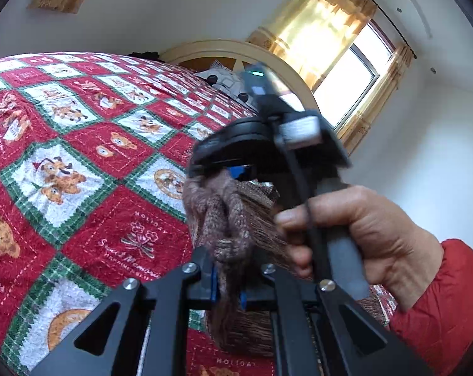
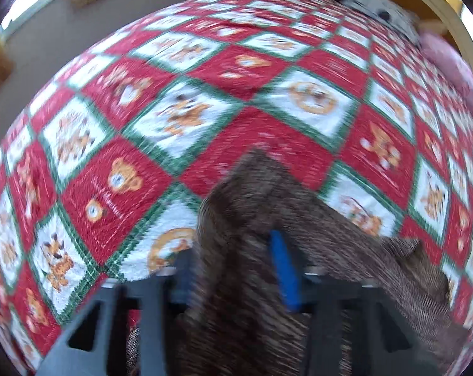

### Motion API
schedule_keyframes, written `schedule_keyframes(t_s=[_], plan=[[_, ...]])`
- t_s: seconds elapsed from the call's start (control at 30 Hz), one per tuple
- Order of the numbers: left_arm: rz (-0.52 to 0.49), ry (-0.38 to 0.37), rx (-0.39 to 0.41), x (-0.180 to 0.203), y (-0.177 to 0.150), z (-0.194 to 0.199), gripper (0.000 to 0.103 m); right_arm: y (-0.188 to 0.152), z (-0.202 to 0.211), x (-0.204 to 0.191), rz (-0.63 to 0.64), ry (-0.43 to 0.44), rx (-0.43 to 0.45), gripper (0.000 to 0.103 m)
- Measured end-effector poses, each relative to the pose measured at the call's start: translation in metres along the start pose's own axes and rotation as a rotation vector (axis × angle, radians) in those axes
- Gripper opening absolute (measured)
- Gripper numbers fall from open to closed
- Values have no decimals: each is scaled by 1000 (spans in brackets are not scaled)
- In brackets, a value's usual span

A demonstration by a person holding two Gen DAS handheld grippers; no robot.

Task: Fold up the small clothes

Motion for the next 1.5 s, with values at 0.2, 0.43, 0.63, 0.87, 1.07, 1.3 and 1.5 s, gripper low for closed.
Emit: schedule_keyframes(t_s=[0.2,0.43,0.63,0.87,1.07,1.3,1.5], plan=[[-21,-2,-19,3,1,-3,8,-8,23,16,-149,158,101,16],[-163,-32,-1,40,2,15,8,-24,94,46,-230,245,250,12],[-318,-152,24,114,-6,29,8,-60,169,106,-274,235,356,11],[-529,-291,-61,208,-69,19,8,-132,218,191,-373,193,429,11],[-637,-309,-128,242,-115,7,8,-193,209,247,-490,204,450,7],[-691,-292,-158,248,-132,4,8,-223,192,264,-542,261,478,7],[-712,-331,-242,256,-145,4,8,-236,191,266,-541,206,473,6]])
Point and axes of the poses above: each gripper's, at about its wrist camera, not at the fingertips, and z roughly against the way its jaws point, x to its right, y to its top, the point moved 4 cm from there along -z, roughly the way its jaws point, and after that the axes turned 12 degrees about y, right-handed, at the moved point
